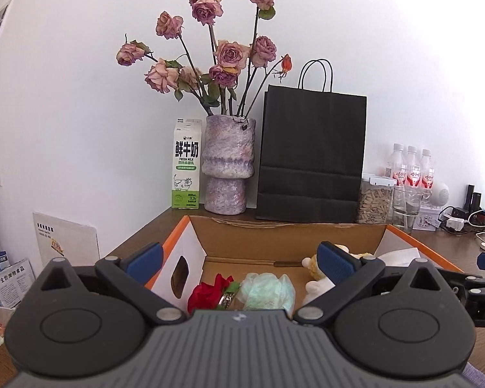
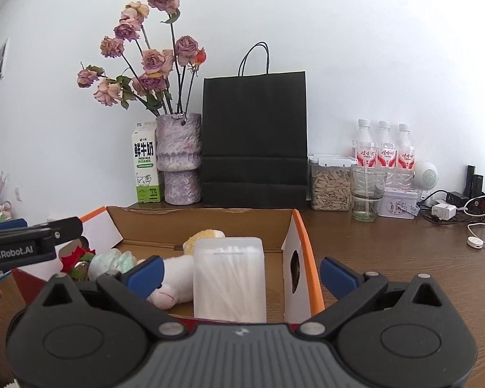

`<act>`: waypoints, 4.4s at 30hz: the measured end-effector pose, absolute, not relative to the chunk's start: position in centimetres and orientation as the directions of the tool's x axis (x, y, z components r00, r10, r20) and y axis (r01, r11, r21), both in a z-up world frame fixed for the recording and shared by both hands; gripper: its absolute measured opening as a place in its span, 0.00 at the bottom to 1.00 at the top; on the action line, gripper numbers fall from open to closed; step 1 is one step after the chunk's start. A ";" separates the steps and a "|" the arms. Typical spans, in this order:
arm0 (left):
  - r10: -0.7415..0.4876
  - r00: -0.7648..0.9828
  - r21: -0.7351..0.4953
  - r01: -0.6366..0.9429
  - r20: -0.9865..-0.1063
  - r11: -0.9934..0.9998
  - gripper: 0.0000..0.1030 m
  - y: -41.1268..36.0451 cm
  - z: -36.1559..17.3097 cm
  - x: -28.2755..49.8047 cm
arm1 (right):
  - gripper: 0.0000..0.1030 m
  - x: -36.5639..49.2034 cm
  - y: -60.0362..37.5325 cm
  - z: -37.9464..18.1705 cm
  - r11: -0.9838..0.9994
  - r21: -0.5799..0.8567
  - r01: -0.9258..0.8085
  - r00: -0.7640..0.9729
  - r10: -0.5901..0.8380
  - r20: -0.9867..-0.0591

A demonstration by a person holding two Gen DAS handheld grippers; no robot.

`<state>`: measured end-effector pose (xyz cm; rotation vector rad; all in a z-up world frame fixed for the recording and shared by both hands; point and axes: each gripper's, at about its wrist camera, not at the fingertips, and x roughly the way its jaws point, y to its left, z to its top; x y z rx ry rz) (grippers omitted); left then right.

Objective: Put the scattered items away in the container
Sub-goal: 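Lower the white container into the box and open the right gripper, then withdraw both grippers from the box toward the remaining items, then grasp the navy pouch with the right gripper while the left grasps a white tissue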

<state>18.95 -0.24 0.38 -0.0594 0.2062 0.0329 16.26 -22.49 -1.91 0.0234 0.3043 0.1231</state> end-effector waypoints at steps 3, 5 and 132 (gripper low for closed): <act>0.038 0.979 -0.053 -0.049 -0.198 0.997 1.00 0.0 0.3 18.4 | 1.00 15.7 -22.8 -2.2 0.994 0.044 -0.103 0.950 0.112 -0.292; 0.044 0.981 -0.051 -0.054 -0.191 0.997 1.00 0.1 0.2 18.1 | 1.00 15.3 -23.1 -2.4 0.995 0.048 -0.093 0.952 0.102 -0.288; -0.144 0.811 0.042 0.204 -0.568 0.978 0.35 -4.4 -3.6 10.0 | 0.62 5.8 -23.4 -2.6 0.967 0.174 -0.188 0.849 0.249 -0.466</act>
